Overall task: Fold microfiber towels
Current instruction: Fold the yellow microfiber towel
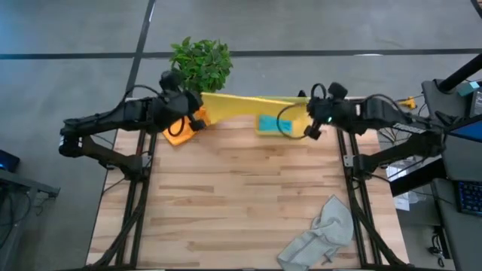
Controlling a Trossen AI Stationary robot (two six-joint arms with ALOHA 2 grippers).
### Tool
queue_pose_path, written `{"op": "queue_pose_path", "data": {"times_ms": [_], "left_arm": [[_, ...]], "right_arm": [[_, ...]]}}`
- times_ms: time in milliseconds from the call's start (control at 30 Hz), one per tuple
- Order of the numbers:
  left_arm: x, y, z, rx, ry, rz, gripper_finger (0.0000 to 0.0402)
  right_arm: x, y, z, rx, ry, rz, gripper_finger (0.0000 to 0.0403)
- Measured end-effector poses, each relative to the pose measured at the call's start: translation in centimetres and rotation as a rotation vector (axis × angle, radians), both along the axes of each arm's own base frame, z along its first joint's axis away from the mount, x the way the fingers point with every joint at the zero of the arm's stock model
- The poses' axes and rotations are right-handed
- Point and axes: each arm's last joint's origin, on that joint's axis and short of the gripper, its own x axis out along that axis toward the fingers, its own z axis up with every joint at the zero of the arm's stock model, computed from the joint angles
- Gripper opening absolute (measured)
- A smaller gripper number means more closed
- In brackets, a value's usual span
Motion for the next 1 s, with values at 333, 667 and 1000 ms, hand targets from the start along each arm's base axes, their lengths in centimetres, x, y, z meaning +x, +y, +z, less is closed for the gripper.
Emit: {"op": "queue_pose_path", "data": {"times_ms": [333,667,1000], "left_arm": [[0.9,-5.4,-10.0,-0.225,0.053,-0.034,0.0000],[-0.2,-12.8,-18.2,-0.472,0.085,-0.136,0.0000],[0.3,-20.9,-23.9,-0.736,0.138,-0.262,0.0000]], "right_arm": [[0.3,6.3,-11.1,0.196,0.066,0.016,0.0008],[-1.9,12.8,-18.2,0.477,-0.030,0.035,0.0008],[-0.4,17.9,-21.5,0.677,0.031,0.106,0.0008]]}}
